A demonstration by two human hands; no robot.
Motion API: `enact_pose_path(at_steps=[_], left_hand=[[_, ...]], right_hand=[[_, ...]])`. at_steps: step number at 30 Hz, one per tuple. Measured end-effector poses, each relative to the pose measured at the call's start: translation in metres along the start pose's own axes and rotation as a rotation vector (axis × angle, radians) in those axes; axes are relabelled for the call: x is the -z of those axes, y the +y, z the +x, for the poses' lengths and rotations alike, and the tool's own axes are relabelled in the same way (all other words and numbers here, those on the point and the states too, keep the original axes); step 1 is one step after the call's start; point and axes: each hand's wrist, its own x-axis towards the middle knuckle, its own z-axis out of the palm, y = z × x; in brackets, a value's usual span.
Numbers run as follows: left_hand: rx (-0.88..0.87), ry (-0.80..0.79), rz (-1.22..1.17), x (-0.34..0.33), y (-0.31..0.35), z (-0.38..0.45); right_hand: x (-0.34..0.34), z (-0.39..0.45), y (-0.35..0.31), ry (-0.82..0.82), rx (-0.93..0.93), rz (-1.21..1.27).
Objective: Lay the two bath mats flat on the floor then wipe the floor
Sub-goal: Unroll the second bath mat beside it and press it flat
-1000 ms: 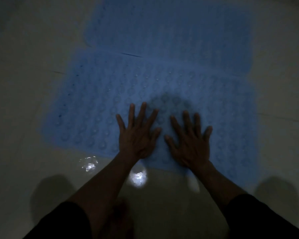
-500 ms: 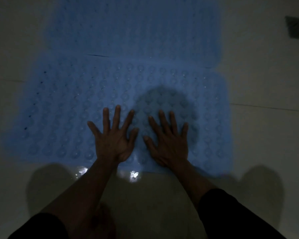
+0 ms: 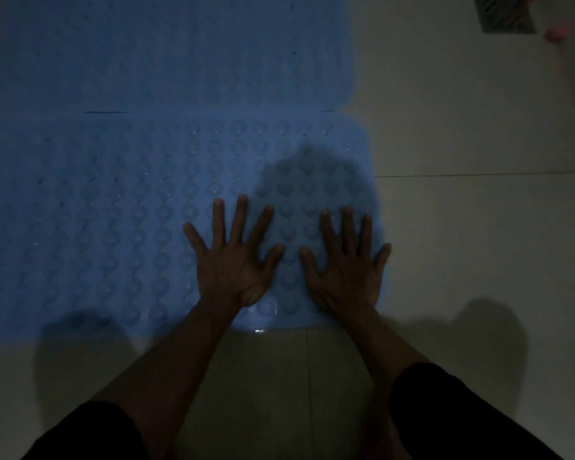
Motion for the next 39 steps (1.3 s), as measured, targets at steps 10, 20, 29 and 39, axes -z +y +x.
enact_pose_path(at_steps=[10, 20, 29, 39], left_hand=[[0.031, 0.052, 0.035, 0.027, 0.005, 0.037], [0.129, 0.105, -0.093, 0.053, -0.031, 0.191], [0.173, 0.038, -0.064, 0.043, -0.039, 0.211], [0.154, 0.047, -0.006, 0.049, -0.037, 0.214]], right_hand=[[0.024, 0.055, -0.025, 0.273, -0.119, 0.153], [0.033, 0.213, -0.047, 0.033, 0.133, 0.162], [0.023, 0.226, -0.052, 0.017, 0.112, 0.037], [0.03, 0.228, -0.055, 0.007, 0.093, -0.055]])
